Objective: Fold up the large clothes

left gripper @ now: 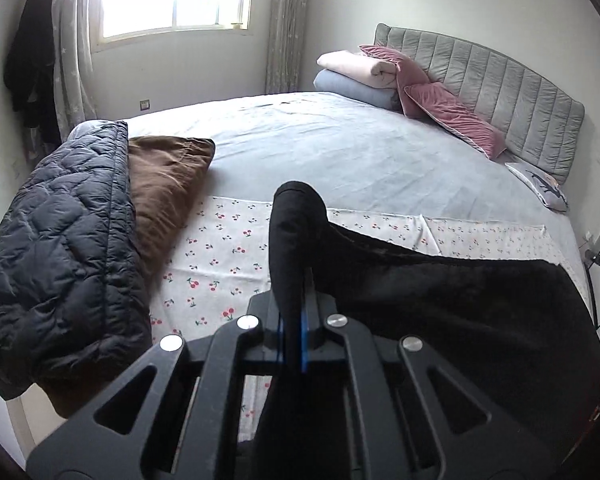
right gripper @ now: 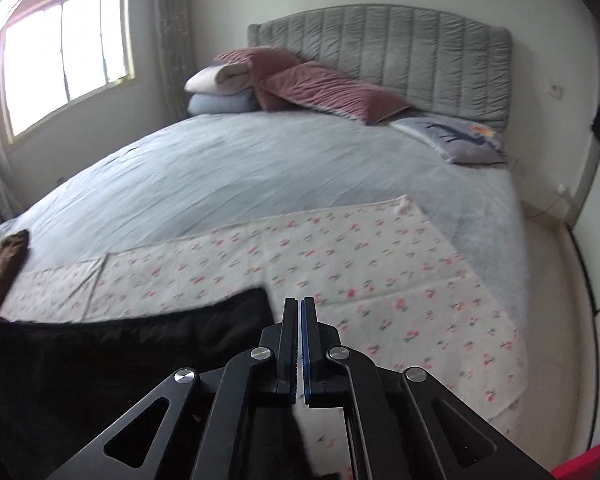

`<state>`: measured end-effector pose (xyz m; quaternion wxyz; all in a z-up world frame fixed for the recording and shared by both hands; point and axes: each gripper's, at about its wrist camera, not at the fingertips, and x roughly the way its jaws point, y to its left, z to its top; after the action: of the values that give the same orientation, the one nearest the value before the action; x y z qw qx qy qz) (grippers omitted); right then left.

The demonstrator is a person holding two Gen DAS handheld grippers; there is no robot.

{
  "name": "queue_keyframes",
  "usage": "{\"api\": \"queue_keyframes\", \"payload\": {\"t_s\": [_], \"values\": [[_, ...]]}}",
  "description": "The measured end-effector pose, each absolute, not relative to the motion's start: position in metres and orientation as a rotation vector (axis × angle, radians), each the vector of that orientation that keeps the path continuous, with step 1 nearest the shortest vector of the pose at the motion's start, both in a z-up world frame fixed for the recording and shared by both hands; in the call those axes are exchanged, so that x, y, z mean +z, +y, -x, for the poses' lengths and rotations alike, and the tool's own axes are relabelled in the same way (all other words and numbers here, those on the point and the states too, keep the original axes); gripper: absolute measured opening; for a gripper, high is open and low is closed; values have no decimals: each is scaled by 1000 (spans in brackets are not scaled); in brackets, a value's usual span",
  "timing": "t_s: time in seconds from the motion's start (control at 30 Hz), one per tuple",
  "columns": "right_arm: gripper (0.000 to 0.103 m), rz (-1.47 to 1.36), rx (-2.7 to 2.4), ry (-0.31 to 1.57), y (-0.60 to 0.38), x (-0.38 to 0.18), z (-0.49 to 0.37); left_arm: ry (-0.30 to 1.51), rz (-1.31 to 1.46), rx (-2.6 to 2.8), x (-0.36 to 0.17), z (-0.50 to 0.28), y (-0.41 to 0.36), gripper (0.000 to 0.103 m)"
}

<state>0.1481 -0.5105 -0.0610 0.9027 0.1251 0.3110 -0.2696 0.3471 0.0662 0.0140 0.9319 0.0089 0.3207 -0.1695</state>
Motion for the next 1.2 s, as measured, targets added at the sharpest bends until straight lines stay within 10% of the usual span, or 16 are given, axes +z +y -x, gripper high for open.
{"api": "queue_keyframes", "payload": {"t_s": [0.2, 0.27, 0.33, 0.4, 0.53, 0.57, 0.6, 0.63, 0.93, 1.2], "values": [[6, -415, -390, 667, -524, -72, -161, 809, -130, -261, -56, -387, 36, 8], [26, -446, -310, 703, -516, -79, -164, 854, -103, -266, -72, -390, 41, 9], [70, -465, -265, 758, -513, -88, -167, 863, -61, -279, -75, -387, 48, 10], [75, -479, -268, 807, -515, -97, -169, 868, -15, -292, -72, -385, 55, 10], [70, -538, -243, 965, -520, -132, -183, 868, -11, -298, -61, -381, 53, 9], [58, -551, -207, 1032, -520, -144, -187, 869, -13, -301, -59, -381, 52, 9], [16, -557, -182, 1091, -516, -155, -191, 867, -8, -307, -56, -381, 52, 9], [9, -547, -197, 1093, -510, -156, -190, 860, 3, -314, -52, -380, 54, 9], [4, -301, -344, 698, -486, -75, -178, 714, 68, -309, -22, -388, 55, 7], [5, -282, -469, 883, -499, -178, -222, 914, -67, -197, -119, -427, 36, 11]]}}
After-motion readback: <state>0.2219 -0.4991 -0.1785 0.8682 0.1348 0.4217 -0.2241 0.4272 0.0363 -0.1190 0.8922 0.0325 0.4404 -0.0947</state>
